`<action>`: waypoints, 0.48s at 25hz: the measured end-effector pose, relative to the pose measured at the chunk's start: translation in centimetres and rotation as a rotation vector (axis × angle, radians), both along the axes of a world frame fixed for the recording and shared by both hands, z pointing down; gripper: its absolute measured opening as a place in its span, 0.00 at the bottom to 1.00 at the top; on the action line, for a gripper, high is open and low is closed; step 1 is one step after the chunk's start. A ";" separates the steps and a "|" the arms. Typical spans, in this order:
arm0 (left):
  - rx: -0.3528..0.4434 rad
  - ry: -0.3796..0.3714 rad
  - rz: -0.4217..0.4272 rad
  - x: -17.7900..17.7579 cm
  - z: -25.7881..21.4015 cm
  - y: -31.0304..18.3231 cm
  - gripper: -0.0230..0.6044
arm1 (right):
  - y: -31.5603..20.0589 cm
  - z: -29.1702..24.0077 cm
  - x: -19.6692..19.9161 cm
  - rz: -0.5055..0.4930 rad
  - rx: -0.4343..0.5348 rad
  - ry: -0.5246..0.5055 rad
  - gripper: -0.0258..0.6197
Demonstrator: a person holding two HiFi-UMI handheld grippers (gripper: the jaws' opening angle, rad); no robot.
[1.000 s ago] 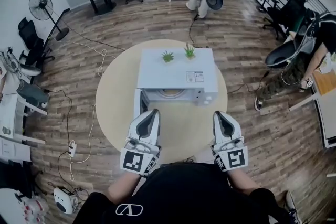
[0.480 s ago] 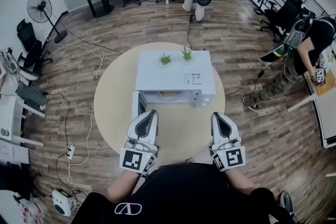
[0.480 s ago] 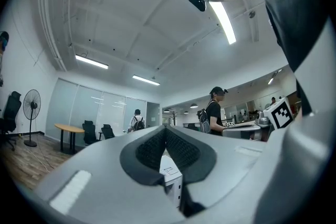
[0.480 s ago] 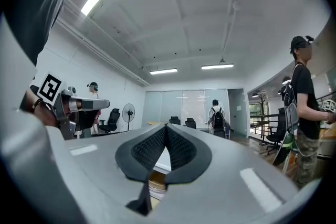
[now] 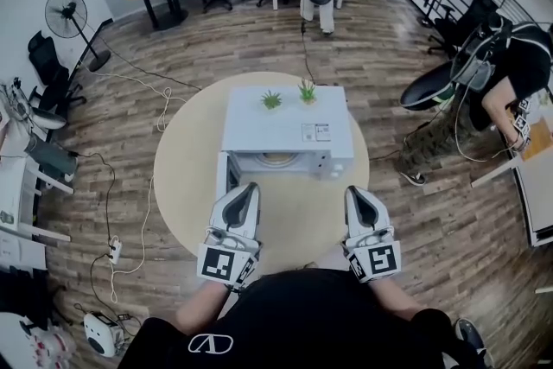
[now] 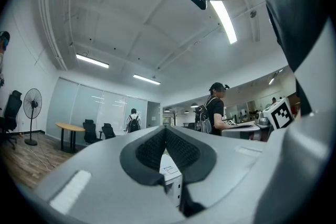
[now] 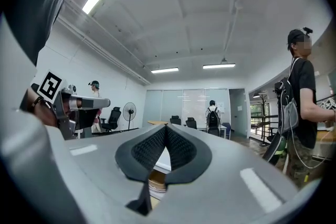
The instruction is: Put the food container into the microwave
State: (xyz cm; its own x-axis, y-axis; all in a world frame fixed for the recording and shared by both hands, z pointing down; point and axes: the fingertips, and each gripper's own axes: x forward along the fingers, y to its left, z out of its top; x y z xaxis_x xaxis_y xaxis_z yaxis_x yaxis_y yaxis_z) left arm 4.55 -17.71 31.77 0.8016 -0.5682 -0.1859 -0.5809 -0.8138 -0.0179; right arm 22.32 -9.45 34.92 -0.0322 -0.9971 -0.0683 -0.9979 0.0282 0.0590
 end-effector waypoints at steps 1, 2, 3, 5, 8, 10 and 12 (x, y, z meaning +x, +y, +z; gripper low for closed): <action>-0.004 -0.002 0.001 0.1 0.1 0.0 0.04 | 0.0 0.0 0.0 0.000 -0.002 0.002 0.05; -0.012 -0.007 0.001 0.1 0.2 0.1 0.04 | 0.0 0.1 0.0 -0.001 -0.003 0.006 0.05; -0.017 -0.011 0.002 0.1 0.3 0.1 0.04 | 0.1 0.2 0.0 -0.002 -0.005 0.009 0.05; -0.019 -0.012 0.002 0.2 0.4 0.0 0.04 | 0.0 0.3 0.1 -0.002 -0.004 0.009 0.05; -0.013 -0.007 0.000 0.3 0.4 0.0 0.04 | 0.0 0.3 0.4 0.001 -0.001 0.018 0.05; -0.017 -0.004 -0.004 0.3 0.6 0.1 0.04 | 0.0 0.5 0.6 0.004 -0.003 0.018 0.05; -0.026 -0.004 -0.011 0.2 0.8 0.3 0.04 | 0.1 0.7 0.7 0.004 -0.008 0.020 0.05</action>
